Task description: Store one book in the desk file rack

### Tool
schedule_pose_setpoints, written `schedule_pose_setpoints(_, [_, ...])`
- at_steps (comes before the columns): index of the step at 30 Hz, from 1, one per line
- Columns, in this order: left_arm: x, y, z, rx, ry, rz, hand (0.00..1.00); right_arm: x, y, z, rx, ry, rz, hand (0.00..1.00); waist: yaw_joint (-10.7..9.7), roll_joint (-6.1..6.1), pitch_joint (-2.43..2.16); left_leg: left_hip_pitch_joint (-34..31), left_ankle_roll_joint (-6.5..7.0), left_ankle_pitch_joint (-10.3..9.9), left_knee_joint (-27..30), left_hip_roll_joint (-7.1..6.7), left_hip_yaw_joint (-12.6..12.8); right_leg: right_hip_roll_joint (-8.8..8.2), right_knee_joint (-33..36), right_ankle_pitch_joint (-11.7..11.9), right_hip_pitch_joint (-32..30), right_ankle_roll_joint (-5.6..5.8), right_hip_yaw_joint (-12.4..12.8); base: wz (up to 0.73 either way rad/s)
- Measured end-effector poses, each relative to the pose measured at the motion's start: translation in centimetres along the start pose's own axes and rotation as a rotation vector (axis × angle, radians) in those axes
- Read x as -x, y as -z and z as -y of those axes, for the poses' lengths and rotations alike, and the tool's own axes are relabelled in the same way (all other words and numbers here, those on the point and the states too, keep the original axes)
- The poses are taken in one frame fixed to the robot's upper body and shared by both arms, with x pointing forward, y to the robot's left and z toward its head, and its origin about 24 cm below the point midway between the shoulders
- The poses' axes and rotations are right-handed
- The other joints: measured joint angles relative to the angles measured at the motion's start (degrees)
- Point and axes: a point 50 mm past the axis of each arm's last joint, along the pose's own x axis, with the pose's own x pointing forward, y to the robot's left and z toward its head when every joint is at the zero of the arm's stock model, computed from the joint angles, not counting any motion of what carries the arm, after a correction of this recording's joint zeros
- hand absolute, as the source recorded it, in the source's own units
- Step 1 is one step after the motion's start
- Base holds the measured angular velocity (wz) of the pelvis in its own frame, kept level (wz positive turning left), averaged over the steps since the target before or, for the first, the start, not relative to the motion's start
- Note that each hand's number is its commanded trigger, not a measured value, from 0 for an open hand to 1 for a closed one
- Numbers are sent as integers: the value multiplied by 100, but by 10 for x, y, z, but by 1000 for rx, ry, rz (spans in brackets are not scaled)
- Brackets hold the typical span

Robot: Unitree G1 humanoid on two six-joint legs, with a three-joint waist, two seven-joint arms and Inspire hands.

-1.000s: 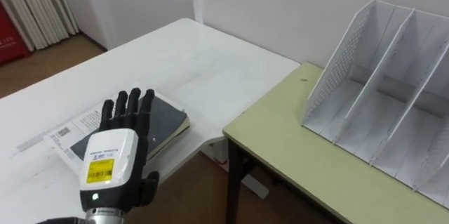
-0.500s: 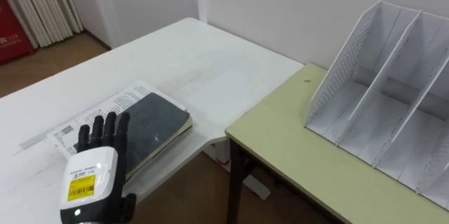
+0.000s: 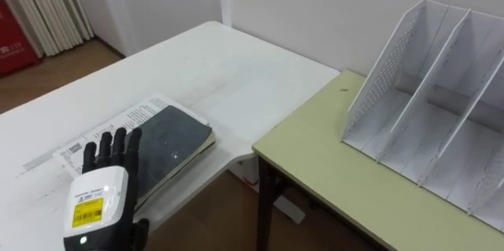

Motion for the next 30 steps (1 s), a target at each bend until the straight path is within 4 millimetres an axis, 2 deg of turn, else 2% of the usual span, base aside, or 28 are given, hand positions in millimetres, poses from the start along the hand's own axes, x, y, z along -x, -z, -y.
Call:
schedule_pose_setpoints(8, [2, 2, 7, 7, 30, -16, 0, 0, -1, 1, 1, 0, 4, 0, -154, -5, 3, 0, -8, 16, -3, 1, -4, -17, 1, -3, -8, -4, 4, 1])
schedule_pose_setpoints(13, [3, 1, 9, 16, 53, -22, 0, 0, -1, 1, 0, -1, 4, 0, -156, -56, -9, -13, -10, 34, -2, 5, 37, -11, 39, -2, -94, -7, 75, -5])
schedule_pose_setpoints(15, [3, 1, 10, 19, 66, -26, 0, 0, -1, 1, 0, -2, 5, 0, -156, -84, 3, -28, -9, 42, -2, 4, 58, -6, 95, -3, -143, -11, 82, -5])
schedule_pose_setpoints(22, [2, 3, 12, 23, 116, -47, 0, 0, -1, 0, -2, -10, 0, 0, -189, -93, -4, -13, -3, 47, 12, 3, 80, -11, 130, -1, -139, -10, 106, -1])
schedule_pose_setpoints(23, [0, 3, 11, 22, 120, -49, 31, 0, -1, 0, -1, -10, 3, 0, -202, -93, -4, -14, -3, 47, 22, 5, 92, -13, 143, -2, -137, -10, 99, 0])
schedule_pose_setpoints(25, [-5, 1, 10, 21, 127, -51, 69, 0, -1, 0, 0, -10, 5, 0, -207, -92, 1, -20, -3, 47, 45, 6, 103, -18, 175, -3, -139, -12, 93, 0])
schedule_pose_setpoints(26, [-9, 0, 9, 20, 130, -52, 100, 0, 0, -1, 0, -11, 4, 0, -209, -88, 3, -25, -3, 47, 46, 6, 112, -28, 186, -4, -137, -13, 95, 0])
schedule_pose_setpoints(30, [-14, 1, 8, 14, 142, -64, 100, 0, 2, -2, -1, -18, 4, 0, -263, -68, 10, -26, -2, 47, 36, 7, 140, -52, 201, -4, -139, -12, 93, 0])
